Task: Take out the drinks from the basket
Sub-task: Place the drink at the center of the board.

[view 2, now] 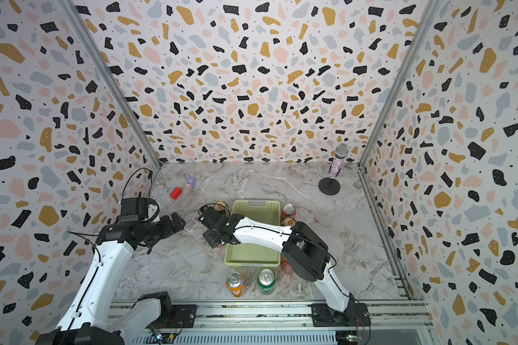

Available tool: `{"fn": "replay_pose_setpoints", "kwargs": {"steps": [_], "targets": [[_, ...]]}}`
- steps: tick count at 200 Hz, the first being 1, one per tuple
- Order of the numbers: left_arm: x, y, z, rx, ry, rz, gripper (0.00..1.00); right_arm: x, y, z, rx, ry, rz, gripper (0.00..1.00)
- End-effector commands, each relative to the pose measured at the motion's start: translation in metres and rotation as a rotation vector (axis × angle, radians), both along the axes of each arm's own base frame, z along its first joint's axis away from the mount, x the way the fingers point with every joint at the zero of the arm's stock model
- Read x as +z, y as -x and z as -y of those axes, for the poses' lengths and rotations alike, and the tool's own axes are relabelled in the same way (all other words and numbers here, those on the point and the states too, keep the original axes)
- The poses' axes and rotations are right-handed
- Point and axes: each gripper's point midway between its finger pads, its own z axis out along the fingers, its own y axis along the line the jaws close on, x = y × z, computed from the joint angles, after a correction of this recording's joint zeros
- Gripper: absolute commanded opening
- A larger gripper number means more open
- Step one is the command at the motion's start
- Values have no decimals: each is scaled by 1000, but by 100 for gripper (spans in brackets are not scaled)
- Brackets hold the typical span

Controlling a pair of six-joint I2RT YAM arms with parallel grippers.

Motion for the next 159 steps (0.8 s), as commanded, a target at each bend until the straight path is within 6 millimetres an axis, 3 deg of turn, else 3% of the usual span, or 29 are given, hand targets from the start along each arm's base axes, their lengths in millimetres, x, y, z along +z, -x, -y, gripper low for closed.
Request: {"fn": "replay_pose_setpoints", "kwargs": {"steps": [1,43,120,159], "targets": [[8,-2,-2,9,2,34,100,19,-7,-7,-21,-55,38,44],[9,-2,-2,9,0,35,100,31,-5,-5,-21,-67,52,68],[21,-4,-18,126,-43,133,100,108,0,18,13,-139,178,99],[44,-9,-16,159,-1,224,100,158,5,45,22,-194,270,100]]}}
